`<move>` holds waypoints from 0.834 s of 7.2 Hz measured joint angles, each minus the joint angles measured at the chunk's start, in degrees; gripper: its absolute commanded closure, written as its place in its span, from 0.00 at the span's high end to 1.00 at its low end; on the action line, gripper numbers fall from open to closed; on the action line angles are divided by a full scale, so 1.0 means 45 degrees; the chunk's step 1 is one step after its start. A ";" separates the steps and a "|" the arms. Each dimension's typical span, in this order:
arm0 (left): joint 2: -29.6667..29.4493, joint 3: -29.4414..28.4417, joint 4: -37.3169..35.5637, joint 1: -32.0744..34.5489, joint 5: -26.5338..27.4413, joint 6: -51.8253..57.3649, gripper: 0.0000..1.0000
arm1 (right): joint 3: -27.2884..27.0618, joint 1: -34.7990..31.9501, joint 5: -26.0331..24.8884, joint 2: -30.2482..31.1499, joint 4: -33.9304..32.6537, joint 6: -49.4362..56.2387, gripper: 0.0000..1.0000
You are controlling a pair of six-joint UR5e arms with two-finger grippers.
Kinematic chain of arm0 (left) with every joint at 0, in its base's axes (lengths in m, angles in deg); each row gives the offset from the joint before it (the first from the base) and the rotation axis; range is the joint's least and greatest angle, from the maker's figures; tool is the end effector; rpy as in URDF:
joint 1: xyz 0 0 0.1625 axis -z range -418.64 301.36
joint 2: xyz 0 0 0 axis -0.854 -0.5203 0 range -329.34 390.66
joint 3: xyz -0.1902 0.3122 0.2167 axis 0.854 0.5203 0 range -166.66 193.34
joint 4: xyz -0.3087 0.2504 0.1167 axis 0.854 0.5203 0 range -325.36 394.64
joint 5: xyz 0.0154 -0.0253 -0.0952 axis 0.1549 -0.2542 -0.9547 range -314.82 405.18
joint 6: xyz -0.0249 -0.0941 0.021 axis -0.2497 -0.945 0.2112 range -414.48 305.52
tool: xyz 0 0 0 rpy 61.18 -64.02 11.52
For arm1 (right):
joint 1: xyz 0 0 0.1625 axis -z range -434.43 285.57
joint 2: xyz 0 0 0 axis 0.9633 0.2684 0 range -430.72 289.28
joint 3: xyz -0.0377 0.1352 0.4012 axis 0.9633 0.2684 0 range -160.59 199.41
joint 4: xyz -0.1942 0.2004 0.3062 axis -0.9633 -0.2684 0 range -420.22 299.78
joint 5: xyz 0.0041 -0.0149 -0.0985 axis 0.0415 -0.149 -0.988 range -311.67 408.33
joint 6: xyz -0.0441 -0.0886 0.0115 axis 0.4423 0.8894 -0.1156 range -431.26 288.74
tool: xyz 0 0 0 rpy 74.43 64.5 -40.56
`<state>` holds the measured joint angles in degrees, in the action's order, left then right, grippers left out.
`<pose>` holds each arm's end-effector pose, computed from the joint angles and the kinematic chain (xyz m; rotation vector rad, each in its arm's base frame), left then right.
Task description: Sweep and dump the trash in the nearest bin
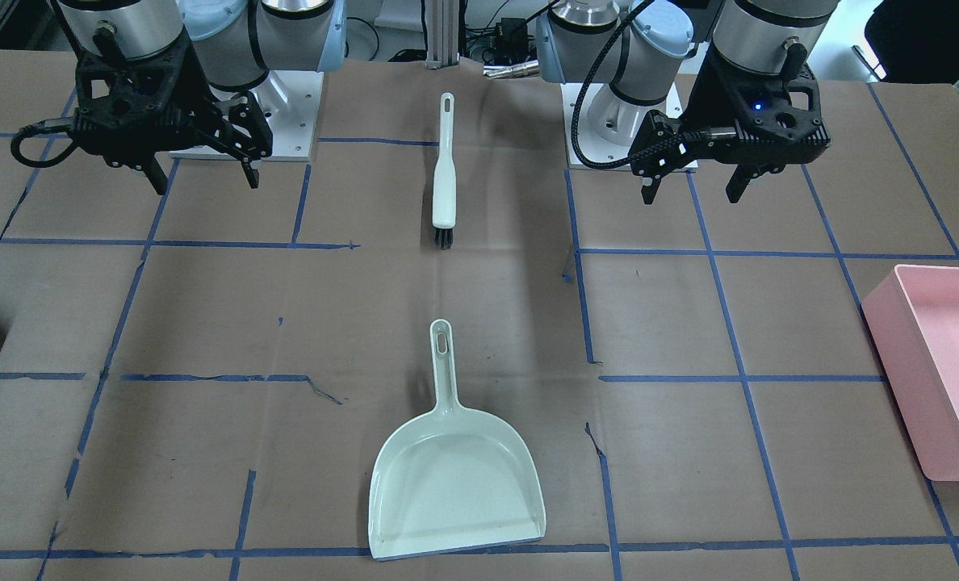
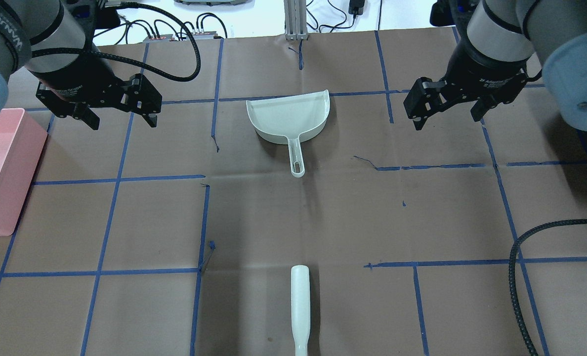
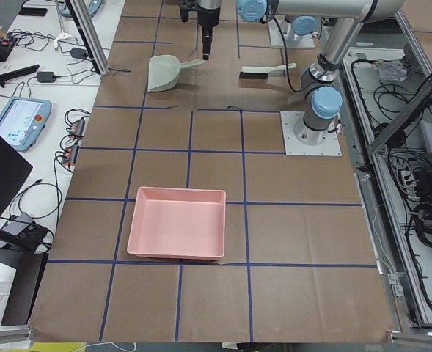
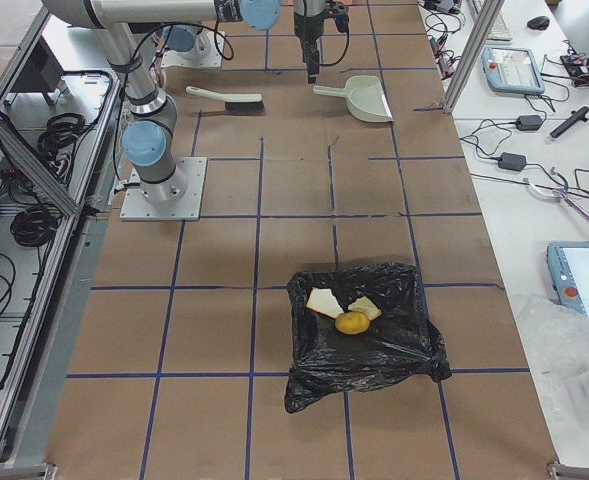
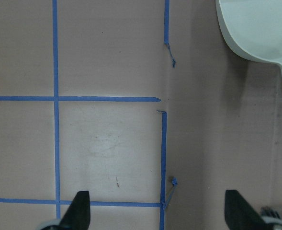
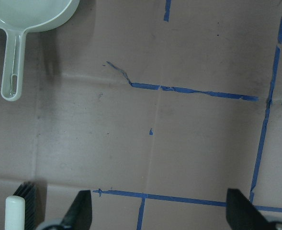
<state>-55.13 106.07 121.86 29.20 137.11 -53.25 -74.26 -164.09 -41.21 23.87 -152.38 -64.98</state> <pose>-0.1123 -0.4723 0.5046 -0.0269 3.1035 -0.1137 0.1314 -0.4639 0.4984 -0.1629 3.1314 -0.0852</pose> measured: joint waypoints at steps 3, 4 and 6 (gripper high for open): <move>0.0013 -0.0022 0.0006 -0.0005 0.0001 -0.0035 1.00 | -0.0022 0.0217 0.0033 0.0144 0.0049 -0.0025 1.00; 0.0016 -0.0030 0.0009 0.0002 -0.0004 -0.0065 1.00 | -0.0040 0.0208 0.0034 0.0197 0.0062 -0.0028 1.00; 0.0032 -0.0039 0.0011 0.0009 -0.0017 -0.0111 1.00 | -0.0059 0.0200 0.0035 0.0257 0.0084 -0.0030 1.00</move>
<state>-54.98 105.89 121.91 29.24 137.03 -53.75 -74.52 -163.19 -41.05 25.03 -152.01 -65.11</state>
